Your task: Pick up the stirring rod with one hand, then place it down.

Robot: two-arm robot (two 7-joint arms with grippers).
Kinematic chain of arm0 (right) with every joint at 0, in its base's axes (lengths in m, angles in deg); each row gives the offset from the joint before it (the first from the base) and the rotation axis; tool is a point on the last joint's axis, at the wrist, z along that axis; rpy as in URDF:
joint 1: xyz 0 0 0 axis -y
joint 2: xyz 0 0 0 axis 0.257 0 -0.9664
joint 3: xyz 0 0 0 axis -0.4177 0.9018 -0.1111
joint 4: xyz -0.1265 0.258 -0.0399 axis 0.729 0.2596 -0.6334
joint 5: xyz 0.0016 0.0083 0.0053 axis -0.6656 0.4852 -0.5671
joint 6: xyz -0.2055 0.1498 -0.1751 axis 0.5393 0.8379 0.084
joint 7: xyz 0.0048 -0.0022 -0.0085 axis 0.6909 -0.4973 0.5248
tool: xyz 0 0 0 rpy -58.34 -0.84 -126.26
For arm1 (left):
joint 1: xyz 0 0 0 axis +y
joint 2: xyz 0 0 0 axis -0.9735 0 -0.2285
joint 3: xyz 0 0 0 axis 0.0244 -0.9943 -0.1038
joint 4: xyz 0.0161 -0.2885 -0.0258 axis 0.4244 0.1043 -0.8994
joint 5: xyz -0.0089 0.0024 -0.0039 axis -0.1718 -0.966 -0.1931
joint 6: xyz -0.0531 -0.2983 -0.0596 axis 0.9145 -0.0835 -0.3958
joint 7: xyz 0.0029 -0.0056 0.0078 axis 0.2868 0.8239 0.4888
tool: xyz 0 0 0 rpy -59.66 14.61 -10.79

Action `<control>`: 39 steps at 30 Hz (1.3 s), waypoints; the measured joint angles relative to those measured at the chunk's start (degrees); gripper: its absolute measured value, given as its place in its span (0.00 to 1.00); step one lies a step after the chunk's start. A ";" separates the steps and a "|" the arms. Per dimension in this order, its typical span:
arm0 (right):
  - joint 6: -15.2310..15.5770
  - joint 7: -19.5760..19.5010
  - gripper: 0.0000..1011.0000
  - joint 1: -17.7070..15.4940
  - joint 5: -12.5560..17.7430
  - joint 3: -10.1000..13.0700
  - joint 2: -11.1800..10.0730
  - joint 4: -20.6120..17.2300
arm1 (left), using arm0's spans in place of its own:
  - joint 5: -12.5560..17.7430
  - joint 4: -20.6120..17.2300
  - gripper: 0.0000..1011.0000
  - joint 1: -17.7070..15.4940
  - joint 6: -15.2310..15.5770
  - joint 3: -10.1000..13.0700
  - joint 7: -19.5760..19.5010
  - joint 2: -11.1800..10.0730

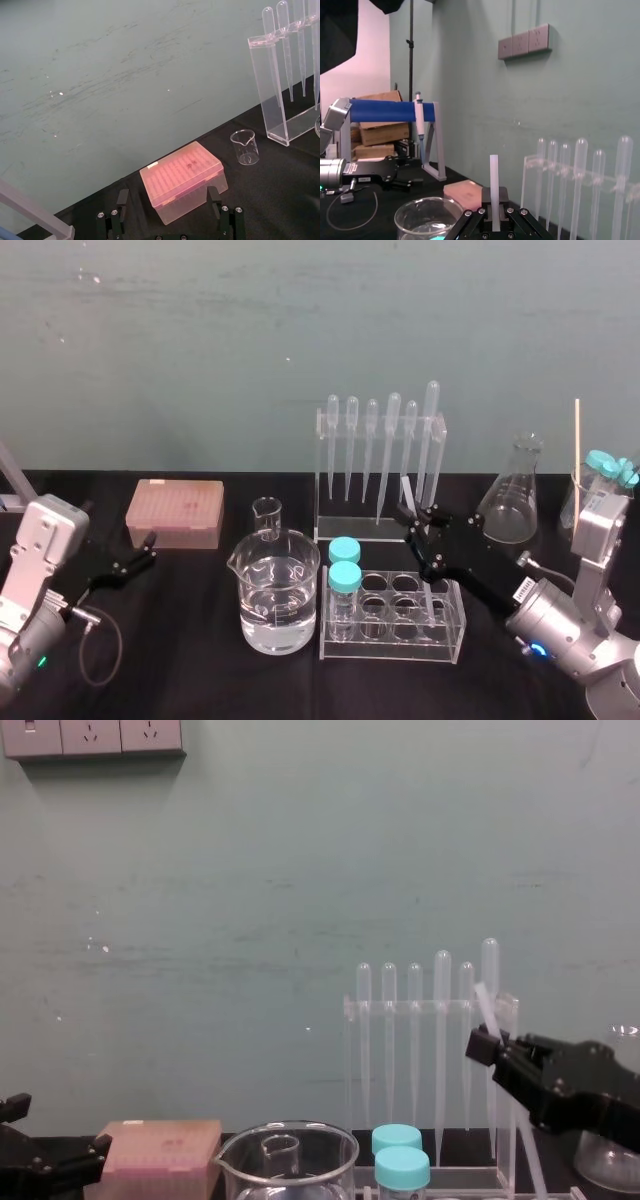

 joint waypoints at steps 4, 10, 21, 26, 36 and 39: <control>1.98 0.43 0.07 0.64 1.11 -0.44 0.17 1.64 | 0.00 0.00 0.99 0.00 0.00 0.00 0.00 0.00; 3.96 0.40 0.07 1.22 1.41 -1.20 0.05 2.79 | 0.00 0.00 0.99 0.00 0.00 0.00 0.00 0.00; 4.79 0.03 0.07 1.37 1.53 -1.54 -0.17 2.92 | 0.00 0.00 0.99 0.00 0.00 0.00 0.00 0.00; 4.75 -0.02 0.07 1.37 1.53 -1.51 -0.16 2.90 | 0.00 0.00 0.99 0.00 0.00 0.00 0.00 0.00; 4.66 -0.07 0.21 1.33 1.50 -1.44 -0.15 2.85 | 0.00 0.00 0.99 0.00 0.00 0.00 0.00 0.00; 4.65 -0.07 0.31 1.32 1.49 -1.43 -0.15 2.84 | 0.00 0.00 0.99 0.00 0.00 0.00 0.00 0.00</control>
